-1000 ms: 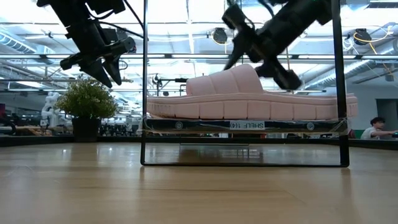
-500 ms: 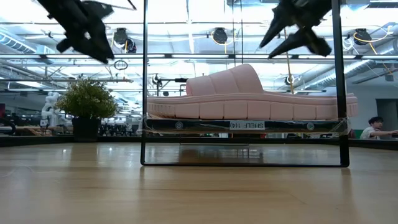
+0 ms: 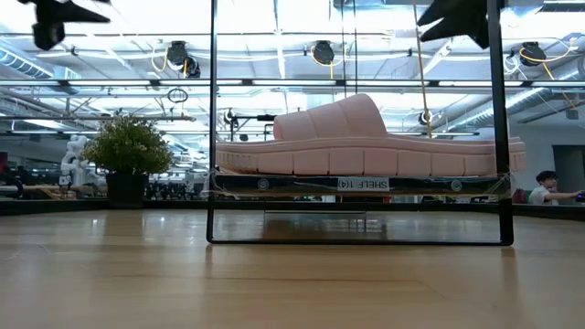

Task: Pick and place slides into the shelf
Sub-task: Return to Home Position

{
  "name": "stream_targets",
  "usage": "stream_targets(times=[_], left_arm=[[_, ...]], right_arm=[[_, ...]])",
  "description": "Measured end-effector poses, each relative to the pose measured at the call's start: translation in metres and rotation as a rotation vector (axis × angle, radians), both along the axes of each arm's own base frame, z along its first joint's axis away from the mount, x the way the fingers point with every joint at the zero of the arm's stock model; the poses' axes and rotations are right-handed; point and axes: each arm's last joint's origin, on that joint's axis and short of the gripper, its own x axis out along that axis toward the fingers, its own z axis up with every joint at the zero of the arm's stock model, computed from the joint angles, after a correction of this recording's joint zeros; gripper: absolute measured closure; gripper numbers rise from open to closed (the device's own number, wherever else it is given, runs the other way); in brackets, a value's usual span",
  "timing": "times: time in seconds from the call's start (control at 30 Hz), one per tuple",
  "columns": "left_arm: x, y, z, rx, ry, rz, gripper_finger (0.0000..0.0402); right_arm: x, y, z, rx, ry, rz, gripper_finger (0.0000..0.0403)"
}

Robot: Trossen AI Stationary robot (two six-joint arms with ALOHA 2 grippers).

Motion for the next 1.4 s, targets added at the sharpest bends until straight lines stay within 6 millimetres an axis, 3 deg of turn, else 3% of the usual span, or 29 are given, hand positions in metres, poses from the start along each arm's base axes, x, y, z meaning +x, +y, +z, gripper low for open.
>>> stream_targets(times=[0.13, 0.3, 0.5, 0.7, 0.8, 1.13, 1.4], left_arm=[[-0.017, -0.004, -0.001, 0.041, -0.055, -0.099, 0.0272], [-0.019, -0.007, -0.013, 0.184, 0.013, -0.239, 0.0272], [0.001, -0.007, -0.052, 0.183, 0.066, -0.284, 0.0272], [0.03, -0.007, -0.087, 0.26, -0.175, -0.362, 0.0272], [0.038, -0.008, -0.101, 0.246, -0.193, -0.425, 0.0272], [0.047, -0.006, -0.126, 0.315, -0.11, -0.394, 0.0272], [0.062, -0.007, -0.155, 0.295, -0.27, -0.443, 0.0272]], right_arm=[[-0.021, -0.002, -0.002, 0.014, 0.049, -0.011, 0.0275], [-0.039, -0.004, -0.01, 0.015, 0.076, -0.017, 0.0275], [-0.046, -0.004, -0.041, -0.041, -0.029, 0.059, 0.0275], [-0.05, -0.001, -0.077, -0.027, -0.237, 0.195, 0.0275], [-0.052, -0.001, -0.089, -0.048, -0.337, 0.199, 0.0275], [-0.059, -0.002, -0.115, -0.131, -0.383, 0.205, 0.0275], [-0.055, -0.002, -0.139, -0.141, -0.457, 0.187, 0.0275]])
